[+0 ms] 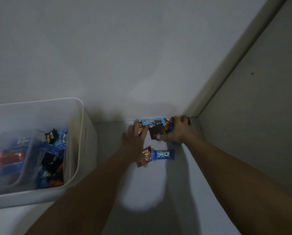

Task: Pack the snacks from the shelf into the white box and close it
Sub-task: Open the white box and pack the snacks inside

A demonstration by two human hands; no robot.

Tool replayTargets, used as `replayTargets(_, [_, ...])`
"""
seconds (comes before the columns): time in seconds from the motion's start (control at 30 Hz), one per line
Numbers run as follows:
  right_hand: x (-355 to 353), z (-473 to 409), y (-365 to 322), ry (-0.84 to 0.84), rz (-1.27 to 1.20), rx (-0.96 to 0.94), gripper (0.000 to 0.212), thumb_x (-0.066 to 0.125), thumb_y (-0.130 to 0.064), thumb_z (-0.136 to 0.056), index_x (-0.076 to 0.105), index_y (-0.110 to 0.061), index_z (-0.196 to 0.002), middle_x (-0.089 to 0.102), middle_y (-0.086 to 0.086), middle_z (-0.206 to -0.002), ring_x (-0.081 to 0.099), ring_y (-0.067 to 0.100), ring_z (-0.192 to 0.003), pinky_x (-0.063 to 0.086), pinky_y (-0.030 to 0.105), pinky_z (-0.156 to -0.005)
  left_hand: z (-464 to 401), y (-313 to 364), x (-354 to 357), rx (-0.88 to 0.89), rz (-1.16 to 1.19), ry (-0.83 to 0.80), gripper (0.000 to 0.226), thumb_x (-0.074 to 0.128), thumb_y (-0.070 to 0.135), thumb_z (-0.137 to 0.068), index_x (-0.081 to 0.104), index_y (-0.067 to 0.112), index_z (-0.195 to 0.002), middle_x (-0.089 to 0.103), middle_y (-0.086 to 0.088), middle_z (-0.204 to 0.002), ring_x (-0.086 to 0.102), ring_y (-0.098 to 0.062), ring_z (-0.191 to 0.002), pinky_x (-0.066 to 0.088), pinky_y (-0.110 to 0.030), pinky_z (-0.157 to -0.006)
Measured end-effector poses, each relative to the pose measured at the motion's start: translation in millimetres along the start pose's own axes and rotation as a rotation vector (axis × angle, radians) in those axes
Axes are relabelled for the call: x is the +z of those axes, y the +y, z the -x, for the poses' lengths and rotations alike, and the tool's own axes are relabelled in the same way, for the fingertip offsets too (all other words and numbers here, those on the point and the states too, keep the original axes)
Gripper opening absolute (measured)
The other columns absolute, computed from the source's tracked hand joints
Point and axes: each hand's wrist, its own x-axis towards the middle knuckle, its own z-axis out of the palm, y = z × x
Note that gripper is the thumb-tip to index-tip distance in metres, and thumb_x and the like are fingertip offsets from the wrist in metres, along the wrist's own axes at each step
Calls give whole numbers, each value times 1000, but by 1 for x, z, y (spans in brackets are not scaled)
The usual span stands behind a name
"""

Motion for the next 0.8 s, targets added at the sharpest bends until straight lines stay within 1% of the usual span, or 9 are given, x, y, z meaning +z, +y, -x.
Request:
replayTargets(0.13, [7,-13,-7,-7,1,44,122,73,-80,-38,31,-25,-140,20,14,-149,32,38,-133,39,52,-106,-16,-3,-2,33,-10,26,149,83,68,-36,-2,23,-151,-21,-18,-155,4,-44,-143,27,-60,-107])
replayTargets(0.2, [12,-17,-7,-5,76,38,118,72,-78,-46,30,-25,-143,22,15,-149,31,39,-134,35,51,-109,-22,-4,-3,35,-8,-8,149,82,68,-38,-5,25,-151,-22,-17,-156,1,-44,-143,28,-62,-108])
replayTargets(0.27, [13,-15,-8,12,151,6,106,73,-71,-57,33,-25,-143,22,16,-149,28,39,-135,32,49,-112,-23,-3,-4,36,24,-68,145,84,64,-41,-4,27,-151,-18,-14,-157,-2,-44,-144,24,-64,-109])
replayTargets(0.37, [13,-7,-9,-15,186,-65,88,74,-59,-67,41,-22,-138,32,13,-141,28,33,-133,31,45,-112,-17,-4,-5,46,89,-114,129,85,56,-46,12,28,-149,2,-6,-159,1,-38,-144,19,-63,-109])
replayTargets(0.5, [18,9,-3,-2,216,-133,72,74,-50,-67,49,-25,-130,35,8,-137,35,30,-127,39,41,-106,0,0,-5,49,108,27,102,84,51,-50,37,26,-136,35,0,-144,33,-27,-129,36,-47,-101])
replayTargets(0.6, [25,22,3,-15,227,-145,70,74,-41,-67,49,-27,-130,34,4,-137,38,32,-125,44,42,-101,15,5,3,13,219,96,101,85,44,-54,34,23,-139,45,2,-137,41,-24,-123,38,-43,-98])
replayTargets(0.7, [31,36,6,-51,249,-170,76,77,-36,-62,46,-29,-130,33,4,-137,37,32,-125,43,42,-101,33,8,12,3,243,121,109,82,41,-62,18,26,-149,44,-1,-135,41,-27,-123,40,-44,-97])
replayTargets(0.73, [33,41,8,-58,243,-178,77,79,-34,-59,46,-30,-129,33,3,-138,37,32,-125,43,42,-101,40,9,15,-2,220,124,106,80,42,-65,17,28,-149,43,-2,-134,40,-27,-122,40,-43,-96])
replayTargets(0.8, [37,50,13,-70,200,-170,72,82,-28,-58,49,-29,-122,34,4,-138,41,32,-121,45,39,-97,53,10,21,-26,200,114,90,74,44,-72,25,32,-146,40,-3,-131,38,-25,-122,36,-40,-97])
